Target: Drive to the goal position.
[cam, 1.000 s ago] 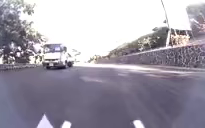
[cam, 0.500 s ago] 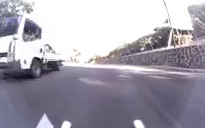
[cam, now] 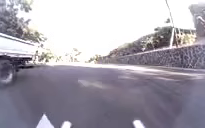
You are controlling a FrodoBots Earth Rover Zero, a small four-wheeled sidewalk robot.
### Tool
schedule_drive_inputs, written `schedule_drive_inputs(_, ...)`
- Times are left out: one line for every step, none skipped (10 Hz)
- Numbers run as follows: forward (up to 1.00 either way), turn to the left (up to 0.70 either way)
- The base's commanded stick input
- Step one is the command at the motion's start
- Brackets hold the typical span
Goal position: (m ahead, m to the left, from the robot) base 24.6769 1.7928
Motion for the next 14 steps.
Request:
schedule_drive_inputs(0.69, 0.02)
schedule_drive_inputs(0.69, 0.02)
schedule_drive_inputs(0.69, 0.02)
schedule_drive_inputs(0.69, 0.02)
schedule_drive_inputs(0.69, 0.02)
schedule_drive_inputs(0.69, 0.02)
schedule_drive_inputs(0.69, 0.02)
schedule_drive_inputs(0.69, 0.02)
schedule_drive_inputs(0.69, 0.02)
schedule_drive_inputs(0.69, 0.02)
schedule_drive_inputs(0.69, 0.02)
schedule_drive_inputs(0.69, 0.02)
schedule_drive_inputs(0.69, 0.02)
schedule_drive_inputs(0.69, 0.02)
